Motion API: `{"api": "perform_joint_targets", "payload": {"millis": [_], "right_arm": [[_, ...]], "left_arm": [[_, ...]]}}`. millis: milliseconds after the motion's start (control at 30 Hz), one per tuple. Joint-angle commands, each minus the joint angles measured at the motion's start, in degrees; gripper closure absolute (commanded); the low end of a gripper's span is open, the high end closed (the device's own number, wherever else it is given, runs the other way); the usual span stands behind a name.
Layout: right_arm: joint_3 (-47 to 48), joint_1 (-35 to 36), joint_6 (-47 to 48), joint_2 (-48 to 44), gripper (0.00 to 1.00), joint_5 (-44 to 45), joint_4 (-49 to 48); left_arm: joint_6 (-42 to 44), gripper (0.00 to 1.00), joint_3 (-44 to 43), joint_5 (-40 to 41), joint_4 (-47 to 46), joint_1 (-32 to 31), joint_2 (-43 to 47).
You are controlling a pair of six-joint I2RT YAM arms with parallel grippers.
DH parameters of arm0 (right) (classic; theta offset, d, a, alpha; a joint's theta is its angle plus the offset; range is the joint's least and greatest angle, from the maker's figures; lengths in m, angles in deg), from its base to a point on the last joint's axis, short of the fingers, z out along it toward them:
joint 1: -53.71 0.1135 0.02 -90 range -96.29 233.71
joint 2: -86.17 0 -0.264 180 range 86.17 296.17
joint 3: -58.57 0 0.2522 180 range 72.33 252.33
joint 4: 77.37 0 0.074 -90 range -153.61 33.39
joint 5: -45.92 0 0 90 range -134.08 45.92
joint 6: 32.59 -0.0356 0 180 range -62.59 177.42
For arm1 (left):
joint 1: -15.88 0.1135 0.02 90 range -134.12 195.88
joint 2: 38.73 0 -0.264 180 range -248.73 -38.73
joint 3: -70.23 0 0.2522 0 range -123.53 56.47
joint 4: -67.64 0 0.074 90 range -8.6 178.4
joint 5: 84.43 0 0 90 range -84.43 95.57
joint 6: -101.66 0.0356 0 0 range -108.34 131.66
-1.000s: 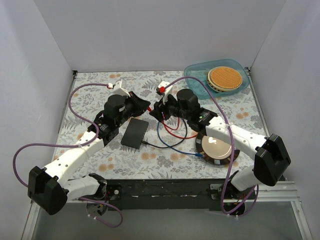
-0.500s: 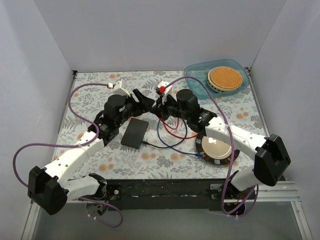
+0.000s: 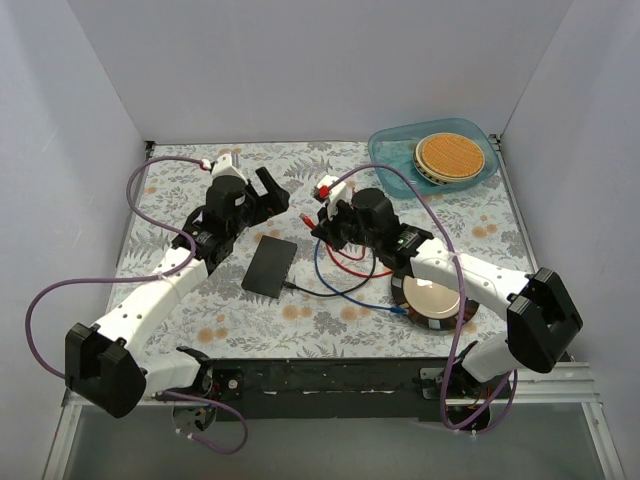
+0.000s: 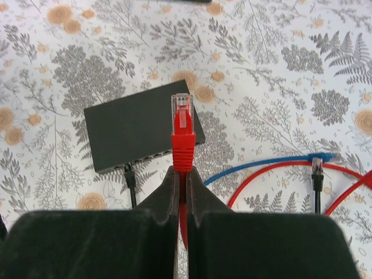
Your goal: Insert the plug into the switch port
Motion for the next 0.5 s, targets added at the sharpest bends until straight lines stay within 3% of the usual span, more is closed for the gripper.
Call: {"api": "perform_joint_targets", "payload": {"millis": [0,200,467], "right_arm": [[-0.53,-0.22,2.78,-0.61,0.99,2.01,2.14],[-0.35,-0.22,4.54,3.26,0.99,-0.44,4.61],[1.49,-0.14,4.54,10.02,0.99,-4.40,7.60]], "left_arm": [[2.13,0.02,-1.57,0.51,3.00,3.20,-0.24],[2.13,0.02,-0.34,-6.60,3.53,8.82,-3.75],[2.84,0.06,5.37,-7.49,1.16,12.08,-9.64]]}}
